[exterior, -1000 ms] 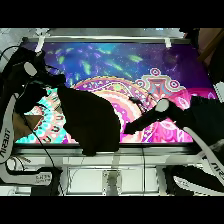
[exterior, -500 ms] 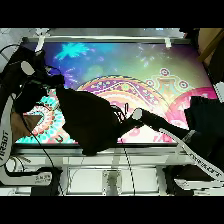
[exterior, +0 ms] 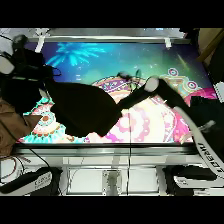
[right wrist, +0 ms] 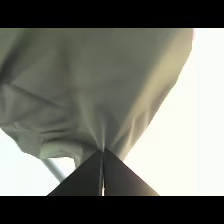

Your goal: Fold the clothes and pants, and hang the long-sleeved shirts on hangers.

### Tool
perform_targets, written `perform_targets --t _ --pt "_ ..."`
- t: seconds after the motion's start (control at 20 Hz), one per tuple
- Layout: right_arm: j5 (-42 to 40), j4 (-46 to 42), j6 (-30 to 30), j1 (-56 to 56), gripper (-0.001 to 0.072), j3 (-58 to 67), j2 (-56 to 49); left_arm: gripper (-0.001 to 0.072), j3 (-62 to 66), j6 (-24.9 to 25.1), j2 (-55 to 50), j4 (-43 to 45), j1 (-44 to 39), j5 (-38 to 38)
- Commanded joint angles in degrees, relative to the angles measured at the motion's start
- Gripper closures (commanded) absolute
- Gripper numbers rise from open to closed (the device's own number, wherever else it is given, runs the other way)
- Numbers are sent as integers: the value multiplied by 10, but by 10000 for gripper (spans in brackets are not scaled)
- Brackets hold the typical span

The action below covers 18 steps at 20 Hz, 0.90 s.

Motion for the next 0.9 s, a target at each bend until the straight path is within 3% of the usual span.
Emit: perform_targets --t 0.0,0.25,0.55,0.7,0.75,0.8,0.85 --pt "34 -57 14 -67 711 110 28 684 -1 15 78 -6 -20 -27" --pt "31 -61 13 -95 711 179 31 684 -97 17 169 -6 -91 -56" --pt "83 -64 13 -95 711 178 -13 685 -465 -90 322 -7 -139 -25" --pt "78 -63 13 -95 695 178 -54 685 -523 -108 367 -6 -139 -2" --pt "72 -64 13 -95 543 178 -65 684 -522 -108 370 -7 -139 4" --pt "62 -63 14 -97 327 178 -70 684 -522 -108 371 -8 -139 16" --pt "55 -65 15 -100 291 179 -69 684 -522 -108 371 -11 -139 30"
